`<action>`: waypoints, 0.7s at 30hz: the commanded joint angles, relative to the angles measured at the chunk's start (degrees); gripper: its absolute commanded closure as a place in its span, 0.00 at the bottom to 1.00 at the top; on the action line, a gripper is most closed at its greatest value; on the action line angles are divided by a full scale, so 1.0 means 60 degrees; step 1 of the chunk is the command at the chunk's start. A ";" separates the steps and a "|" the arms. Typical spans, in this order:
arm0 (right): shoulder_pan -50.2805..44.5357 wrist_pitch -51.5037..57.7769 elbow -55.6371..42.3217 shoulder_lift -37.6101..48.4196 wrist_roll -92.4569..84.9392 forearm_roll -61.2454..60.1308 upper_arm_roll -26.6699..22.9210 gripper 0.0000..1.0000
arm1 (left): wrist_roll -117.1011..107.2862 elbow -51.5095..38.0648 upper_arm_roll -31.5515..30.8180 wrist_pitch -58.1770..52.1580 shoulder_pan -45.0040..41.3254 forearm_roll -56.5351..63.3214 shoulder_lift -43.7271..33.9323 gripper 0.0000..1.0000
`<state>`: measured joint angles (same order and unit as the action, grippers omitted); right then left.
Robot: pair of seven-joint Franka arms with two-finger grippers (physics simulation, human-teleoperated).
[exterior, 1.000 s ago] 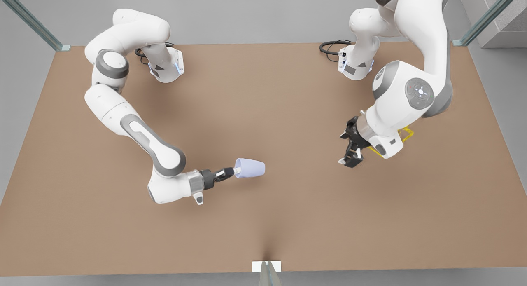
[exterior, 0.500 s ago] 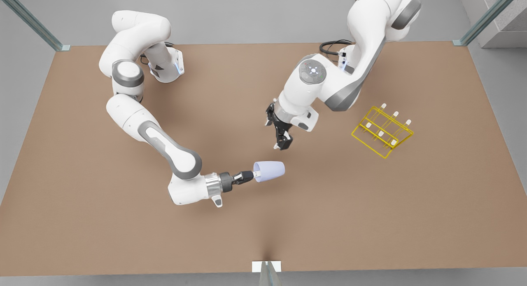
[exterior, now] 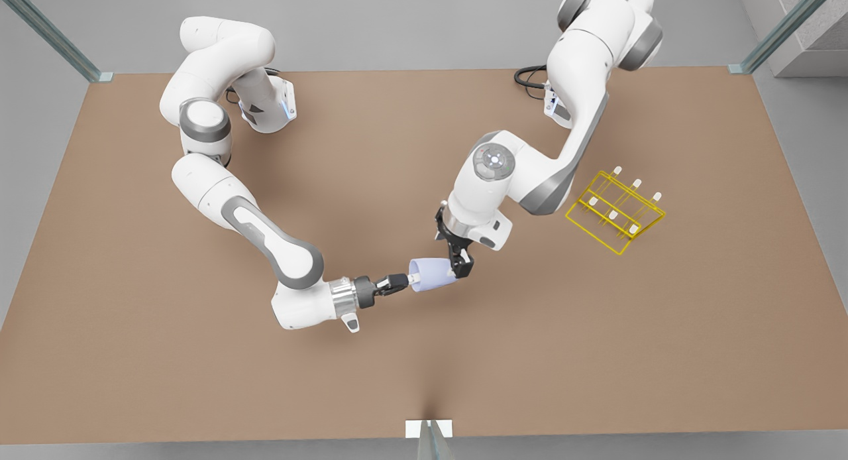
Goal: Place the cup on the cup holder
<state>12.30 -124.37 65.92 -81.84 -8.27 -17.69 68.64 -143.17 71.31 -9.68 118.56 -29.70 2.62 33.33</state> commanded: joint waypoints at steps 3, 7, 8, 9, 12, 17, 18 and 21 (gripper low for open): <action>0.0000 0.0000 0.0000 0.0002 0.0001 -0.0011 0.0000 0.72 | -0.0016 -0.0020 0.0017 0.0161 -0.0002 0.0018 0.0202 0.00; 0.0000 0.0000 0.0000 -0.0013 0.0001 0.0004 0.0000 0.71 | -0.0016 -0.0020 0.0105 0.0366 -0.0002 0.0018 0.0407 0.00; 0.0000 0.0000 0.0000 -0.0013 0.0001 0.0004 0.0000 0.71 | -0.0016 -0.0050 0.0105 0.0395 -0.0002 0.0003 0.0465 0.00; 0.0000 0.0000 0.0000 -0.0028 0.0001 -0.0010 0.0000 0.71 | -0.0016 -0.0035 0.0105 0.0454 -0.0002 0.0003 0.0524 0.00; 0.0000 0.0000 0.0000 -0.0057 0.0001 -0.0011 0.0030 0.71 | 0.0057 -0.0020 0.0105 0.0557 -0.0002 0.0033 0.0627 0.00; 0.0000 0.0000 0.0000 -0.0072 0.0001 -0.0011 0.0059 0.71 | 0.0131 0.0038 0.0090 0.0571 -0.0002 0.0077 0.0817 0.00; 0.0000 0.0000 0.0000 -0.0072 0.0001 -0.0011 0.0073 0.71 | 0.0145 0.0038 0.0090 0.0571 -0.0002 0.0062 0.0890 0.00; 0.0000 0.0000 0.0000 -0.0072 0.0001 -0.0011 0.0088 0.71 | 0.0145 0.0009 0.0105 0.0586 0.0013 0.0062 0.1007 0.00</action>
<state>12.30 -124.37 65.92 -82.28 -8.27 -17.76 69.17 -142.30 71.30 -9.05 122.08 -29.63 3.01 39.38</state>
